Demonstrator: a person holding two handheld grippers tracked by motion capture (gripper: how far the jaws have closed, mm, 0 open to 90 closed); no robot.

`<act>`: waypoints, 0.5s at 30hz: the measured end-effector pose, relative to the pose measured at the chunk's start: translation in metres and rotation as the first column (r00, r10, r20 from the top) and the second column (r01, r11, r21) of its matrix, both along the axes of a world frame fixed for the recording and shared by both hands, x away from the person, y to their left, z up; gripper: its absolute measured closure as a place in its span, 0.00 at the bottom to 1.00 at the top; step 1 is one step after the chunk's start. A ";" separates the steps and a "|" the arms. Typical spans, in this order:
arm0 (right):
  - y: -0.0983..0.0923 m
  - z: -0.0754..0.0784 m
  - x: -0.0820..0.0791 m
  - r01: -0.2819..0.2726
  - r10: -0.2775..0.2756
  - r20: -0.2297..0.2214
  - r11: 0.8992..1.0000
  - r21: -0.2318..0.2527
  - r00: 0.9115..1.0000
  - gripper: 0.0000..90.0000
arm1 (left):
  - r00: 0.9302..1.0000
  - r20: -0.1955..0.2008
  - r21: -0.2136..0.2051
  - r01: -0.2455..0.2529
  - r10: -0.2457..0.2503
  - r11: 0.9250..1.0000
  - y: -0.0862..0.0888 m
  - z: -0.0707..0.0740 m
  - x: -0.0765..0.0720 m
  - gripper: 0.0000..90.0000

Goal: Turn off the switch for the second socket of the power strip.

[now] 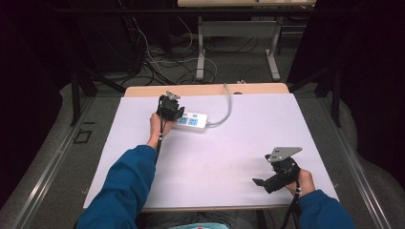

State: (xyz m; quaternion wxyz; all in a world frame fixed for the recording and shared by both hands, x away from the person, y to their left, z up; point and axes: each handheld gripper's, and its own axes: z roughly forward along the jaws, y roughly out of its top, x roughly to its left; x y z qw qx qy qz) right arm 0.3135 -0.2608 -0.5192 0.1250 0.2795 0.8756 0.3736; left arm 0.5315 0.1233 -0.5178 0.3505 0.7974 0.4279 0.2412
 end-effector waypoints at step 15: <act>-0.001 0.000 0.000 -0.005 0.005 0.007 1.000 -0.002 1.000 0.01 | 0.999 -0.003 -0.004 0.039 -0.039 0.999 -0.010 -0.011 0.002 1.00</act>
